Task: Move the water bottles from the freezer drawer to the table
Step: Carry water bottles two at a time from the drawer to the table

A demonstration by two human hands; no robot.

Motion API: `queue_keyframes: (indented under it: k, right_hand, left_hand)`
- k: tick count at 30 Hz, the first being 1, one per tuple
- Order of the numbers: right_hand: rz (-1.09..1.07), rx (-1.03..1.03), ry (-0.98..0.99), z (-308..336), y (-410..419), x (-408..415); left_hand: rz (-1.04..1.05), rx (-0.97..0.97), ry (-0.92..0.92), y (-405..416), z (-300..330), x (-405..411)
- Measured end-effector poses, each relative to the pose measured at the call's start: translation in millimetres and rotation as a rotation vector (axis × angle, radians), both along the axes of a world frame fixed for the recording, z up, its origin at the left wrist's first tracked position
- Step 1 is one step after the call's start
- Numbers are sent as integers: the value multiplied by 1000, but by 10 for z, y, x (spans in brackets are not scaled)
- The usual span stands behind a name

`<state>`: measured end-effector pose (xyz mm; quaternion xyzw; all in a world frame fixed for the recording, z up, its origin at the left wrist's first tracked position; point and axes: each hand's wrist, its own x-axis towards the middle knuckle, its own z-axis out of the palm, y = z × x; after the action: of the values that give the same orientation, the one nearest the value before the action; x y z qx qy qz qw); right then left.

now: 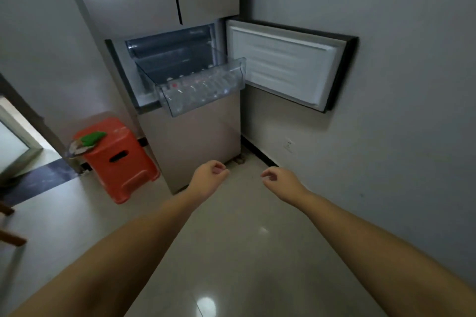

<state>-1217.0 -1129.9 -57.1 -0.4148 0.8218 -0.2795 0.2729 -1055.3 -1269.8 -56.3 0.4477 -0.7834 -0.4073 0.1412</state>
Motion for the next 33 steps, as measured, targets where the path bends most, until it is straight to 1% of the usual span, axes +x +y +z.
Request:
queue_keyframes:
  k: [8,14,19,22,26,30,33]
  right_hand:
    - [66,-8,12,-78,-1056,-466]
    - [163,-49,-17,-93,-2068,-1115]
    - [281,-78,-5,82,-2974,-1798]
    - [322,-128,20,244,-3483,-2133]
    - [413,-180,11,359,-4027,-2272]
    - [490,-250,-59,409,-4583,-2209]
    - [522,-309,-71,487,-4942,-2121]
  left_hand:
    - [16,45,11,-823,-137,-433]
    - [73,-9,2,-1752,-53,-1007]
    - [162,-36,6,-2480,94,-1586]
    - [218,-33,74,-2815,202,-1889]
    - [246,-17,107,-3127,332,-2091]
    - [268,-60,146,-3562,531,-2134]
    - [292,-99,176,-3891,649,-2117]
